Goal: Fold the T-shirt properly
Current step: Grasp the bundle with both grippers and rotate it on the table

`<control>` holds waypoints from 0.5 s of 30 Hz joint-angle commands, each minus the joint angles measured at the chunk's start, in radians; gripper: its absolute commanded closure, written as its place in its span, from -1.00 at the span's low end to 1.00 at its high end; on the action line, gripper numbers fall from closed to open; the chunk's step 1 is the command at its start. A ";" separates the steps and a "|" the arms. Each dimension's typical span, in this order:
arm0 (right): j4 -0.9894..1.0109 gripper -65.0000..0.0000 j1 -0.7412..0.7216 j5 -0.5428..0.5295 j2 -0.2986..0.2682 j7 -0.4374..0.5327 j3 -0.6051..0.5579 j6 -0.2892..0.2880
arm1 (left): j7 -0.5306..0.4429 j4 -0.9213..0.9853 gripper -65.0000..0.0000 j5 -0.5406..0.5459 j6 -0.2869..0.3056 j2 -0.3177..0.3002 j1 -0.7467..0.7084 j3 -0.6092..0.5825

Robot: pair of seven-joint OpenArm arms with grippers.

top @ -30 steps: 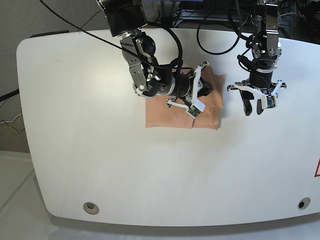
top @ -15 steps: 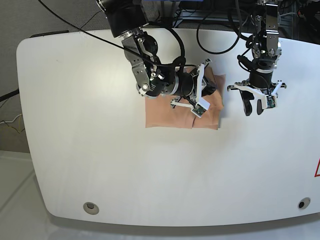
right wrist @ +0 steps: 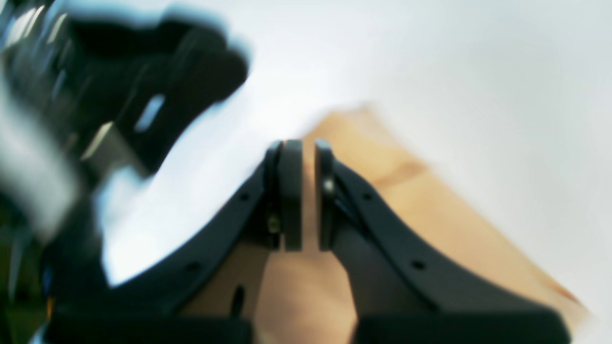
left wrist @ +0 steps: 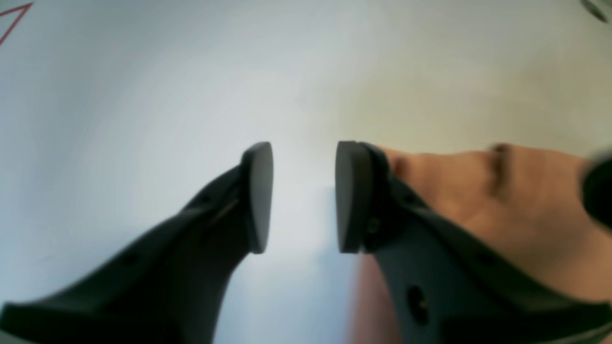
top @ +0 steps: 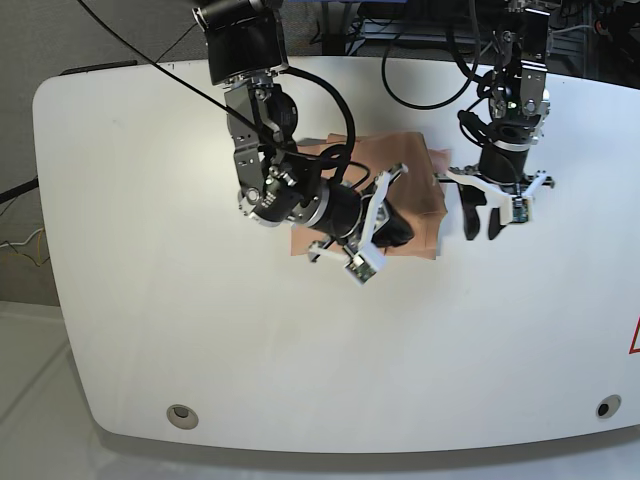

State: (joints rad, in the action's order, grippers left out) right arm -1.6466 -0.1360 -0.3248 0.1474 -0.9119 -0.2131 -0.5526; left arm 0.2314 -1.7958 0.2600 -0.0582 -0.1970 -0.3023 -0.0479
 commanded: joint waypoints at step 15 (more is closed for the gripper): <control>0.119 0.87 -0.153 -0.021 -0.136 0.024 0.028 0.093 | 0.046 -0.026 0.96 -0.003 -0.128 -0.003 -0.001 -0.228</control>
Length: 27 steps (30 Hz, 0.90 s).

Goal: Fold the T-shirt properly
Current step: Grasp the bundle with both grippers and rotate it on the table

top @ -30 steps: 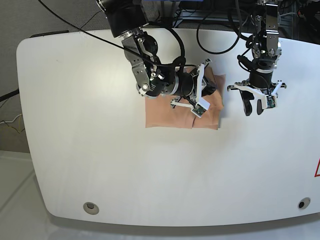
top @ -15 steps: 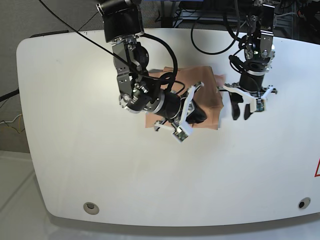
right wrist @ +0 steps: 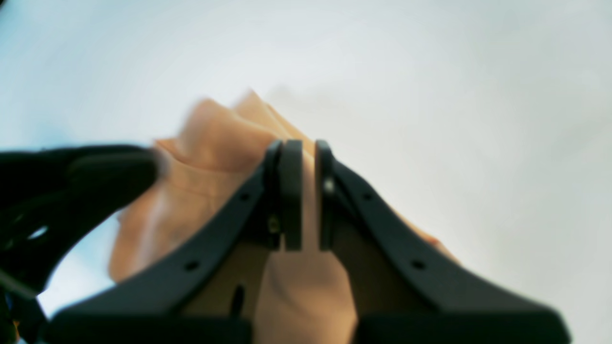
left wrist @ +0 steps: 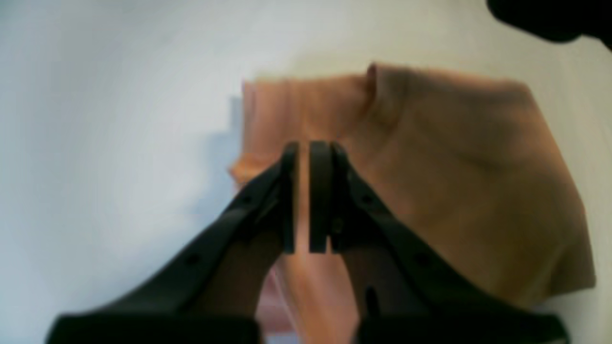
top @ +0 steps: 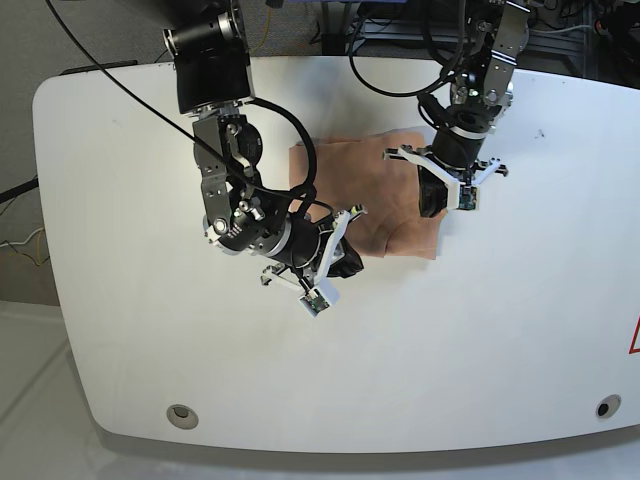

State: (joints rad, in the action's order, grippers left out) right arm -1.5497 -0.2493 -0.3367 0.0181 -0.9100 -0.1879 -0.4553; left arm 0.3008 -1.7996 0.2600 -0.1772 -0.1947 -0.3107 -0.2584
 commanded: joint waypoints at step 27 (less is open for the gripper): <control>0.317 0.87 -0.098 -0.006 -0.010 0.159 -0.060 -0.013 | -0.024 0.083 0.96 0.002 -0.134 0.073 -0.028 -0.167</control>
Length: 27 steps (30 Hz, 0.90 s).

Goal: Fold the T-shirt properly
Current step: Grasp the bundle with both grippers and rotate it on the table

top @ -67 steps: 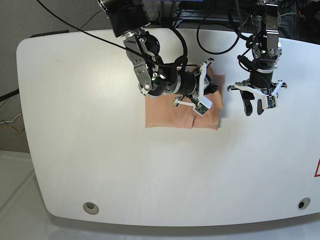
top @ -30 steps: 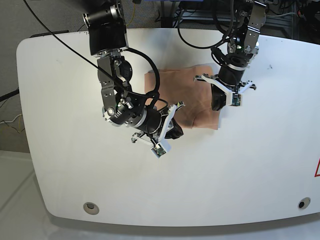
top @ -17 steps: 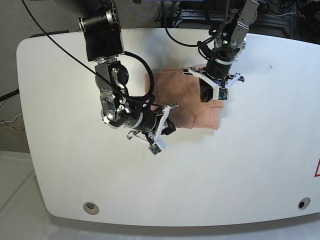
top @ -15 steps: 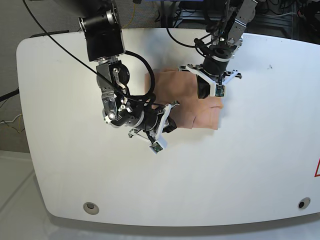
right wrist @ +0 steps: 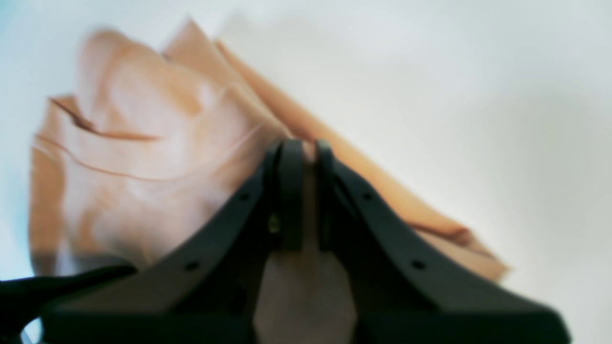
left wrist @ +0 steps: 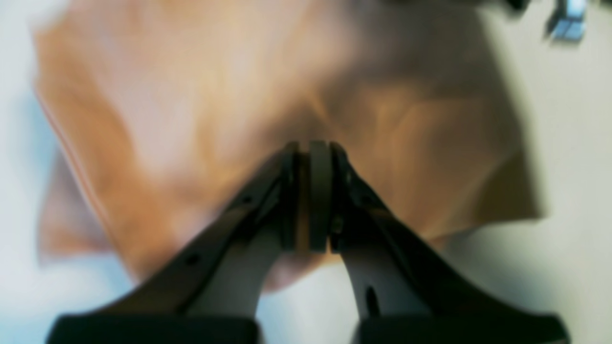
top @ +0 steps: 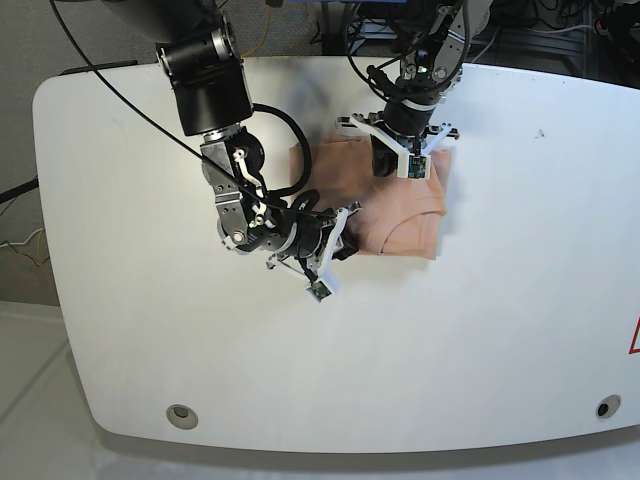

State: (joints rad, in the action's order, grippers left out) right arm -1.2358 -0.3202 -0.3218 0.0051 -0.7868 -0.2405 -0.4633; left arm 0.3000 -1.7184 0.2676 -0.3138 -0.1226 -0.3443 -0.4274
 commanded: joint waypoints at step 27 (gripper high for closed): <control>-0.137 0.98 0.168 -0.024 -0.066 0.050 0.017 0.091 | -0.025 0.079 0.96 -0.004 0.008 -0.033 0.101 0.140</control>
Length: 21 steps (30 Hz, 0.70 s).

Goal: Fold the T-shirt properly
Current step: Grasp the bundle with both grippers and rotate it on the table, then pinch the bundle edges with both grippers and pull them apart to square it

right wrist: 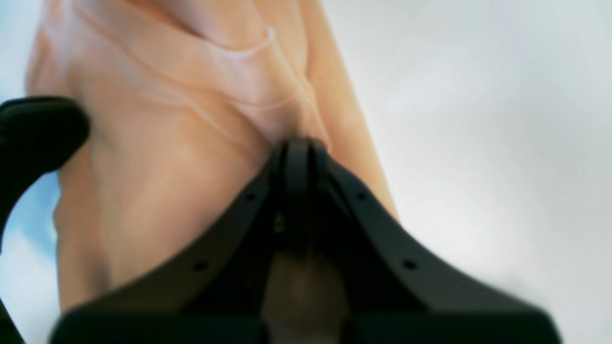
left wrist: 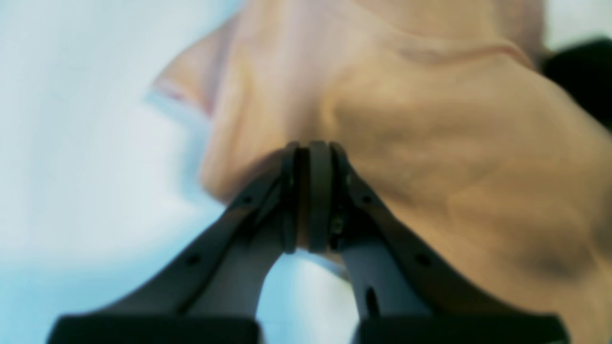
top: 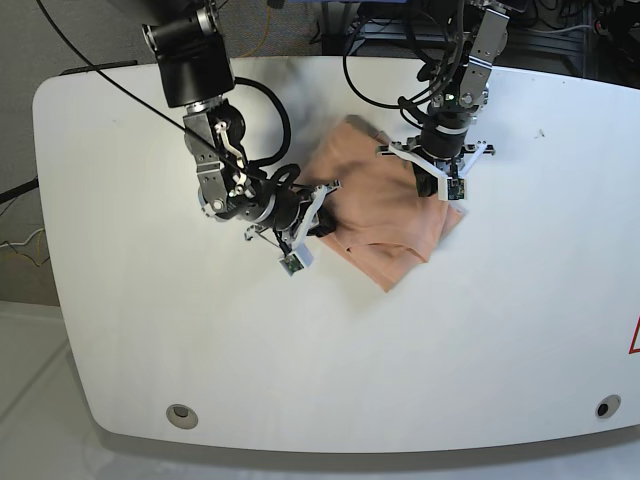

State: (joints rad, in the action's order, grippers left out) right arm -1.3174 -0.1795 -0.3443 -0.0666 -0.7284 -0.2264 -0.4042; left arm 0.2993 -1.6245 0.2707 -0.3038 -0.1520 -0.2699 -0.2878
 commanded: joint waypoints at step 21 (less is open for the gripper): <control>-0.276 0.98 0.199 -0.003 0.040 -0.007 0.006 0.278 | -0.024 0.010 0.96 -0.012 0.096 -0.004 0.153 -0.001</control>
State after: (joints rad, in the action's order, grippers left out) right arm -1.5517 0.0208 -0.3435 -0.0284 -0.7448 -0.2214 -0.1547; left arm 0.2981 -1.6115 0.2665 -0.2306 -0.1562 -0.1394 -0.2905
